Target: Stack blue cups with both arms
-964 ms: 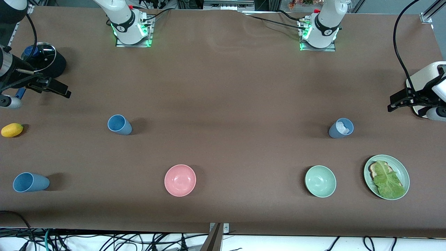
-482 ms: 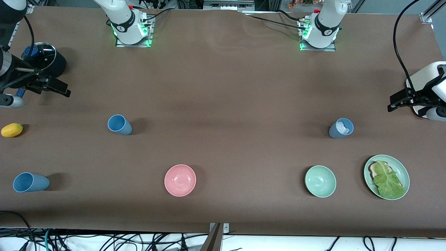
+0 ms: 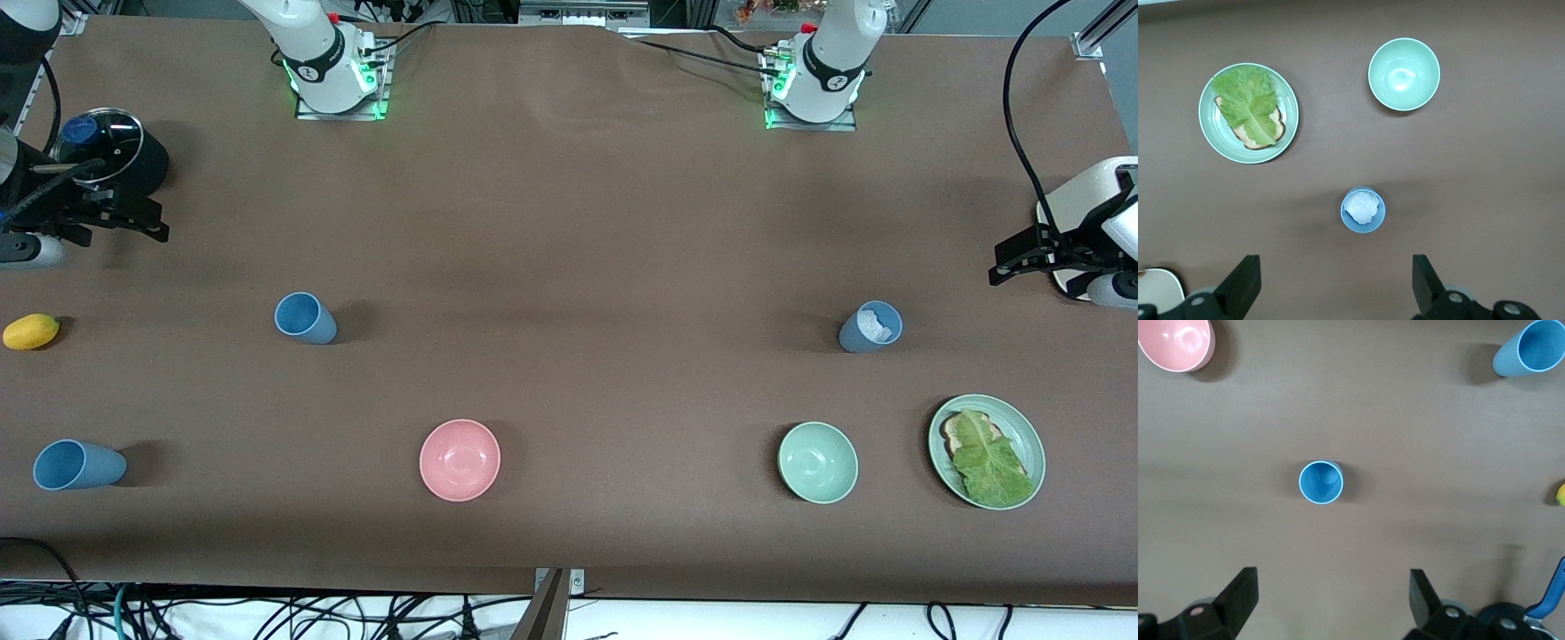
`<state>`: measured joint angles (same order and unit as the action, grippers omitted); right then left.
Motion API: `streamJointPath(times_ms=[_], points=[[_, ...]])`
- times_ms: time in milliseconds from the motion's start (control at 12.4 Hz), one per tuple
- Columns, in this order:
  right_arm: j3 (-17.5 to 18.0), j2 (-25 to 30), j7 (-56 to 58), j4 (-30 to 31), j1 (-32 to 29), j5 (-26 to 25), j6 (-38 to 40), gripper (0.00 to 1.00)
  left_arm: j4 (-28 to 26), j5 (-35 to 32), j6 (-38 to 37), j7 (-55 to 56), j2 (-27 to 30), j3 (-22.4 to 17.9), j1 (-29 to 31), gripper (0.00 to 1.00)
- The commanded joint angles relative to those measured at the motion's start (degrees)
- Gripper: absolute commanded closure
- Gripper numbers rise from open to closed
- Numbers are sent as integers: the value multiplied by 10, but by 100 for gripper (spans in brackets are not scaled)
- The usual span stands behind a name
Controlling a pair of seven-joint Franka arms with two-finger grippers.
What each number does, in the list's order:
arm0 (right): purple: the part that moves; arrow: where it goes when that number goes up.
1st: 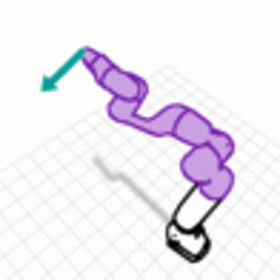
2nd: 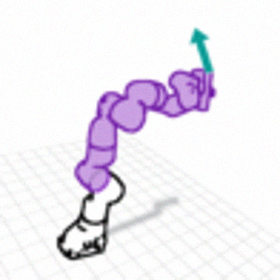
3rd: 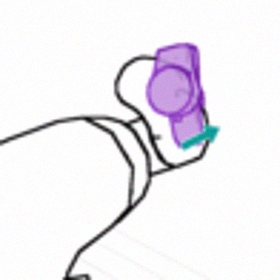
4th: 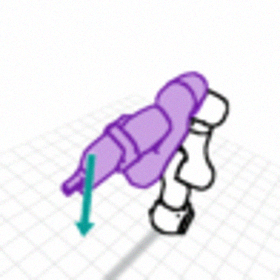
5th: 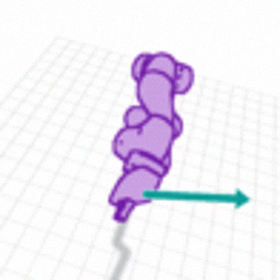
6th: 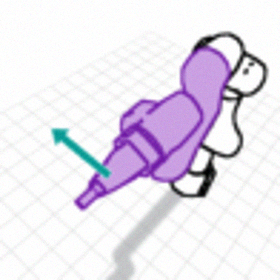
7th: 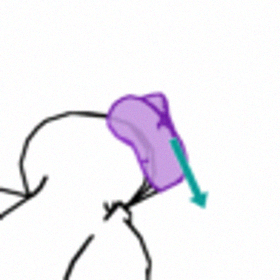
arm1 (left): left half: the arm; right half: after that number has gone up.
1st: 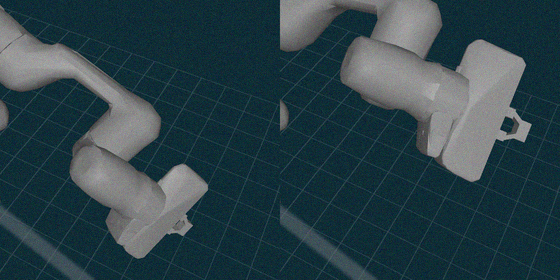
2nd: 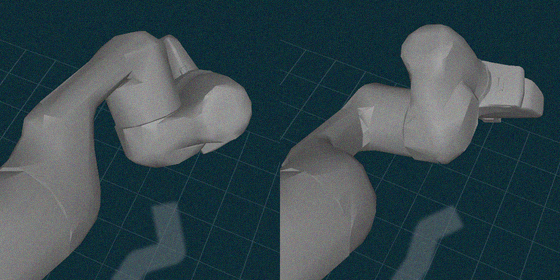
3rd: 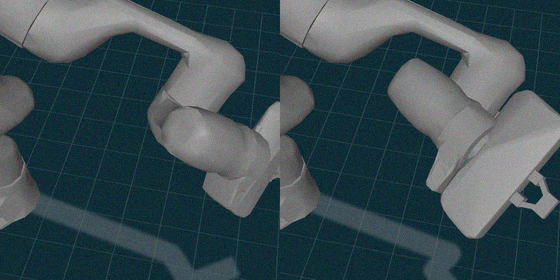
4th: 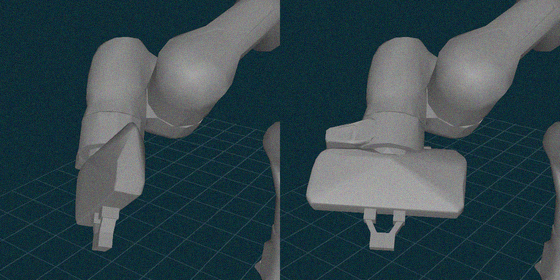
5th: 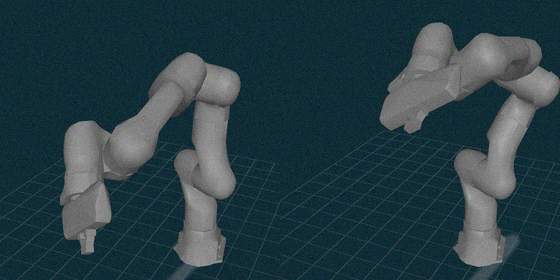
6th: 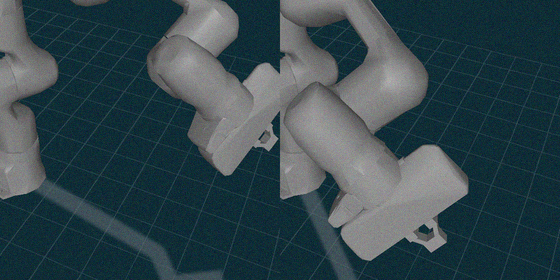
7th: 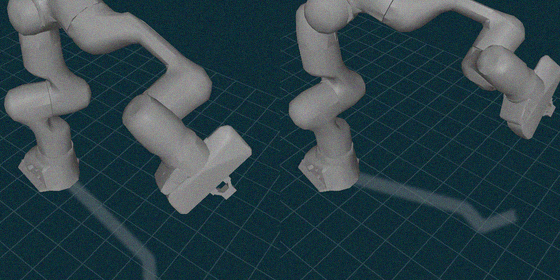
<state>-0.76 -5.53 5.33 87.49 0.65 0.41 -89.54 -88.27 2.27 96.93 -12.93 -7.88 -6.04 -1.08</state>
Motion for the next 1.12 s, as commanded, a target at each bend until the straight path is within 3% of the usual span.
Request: streamJointPath(times_ms=[0, 1045], points=[[3, -4, 20, -16, -4, -5, 10, 0, -3, 5, 5, -3, 3, -2, -2, 0], [3, -9, 17, -15, -5, -1, -15, 0, -3, 5, 5, -3, 2, -2, -2, 0]])
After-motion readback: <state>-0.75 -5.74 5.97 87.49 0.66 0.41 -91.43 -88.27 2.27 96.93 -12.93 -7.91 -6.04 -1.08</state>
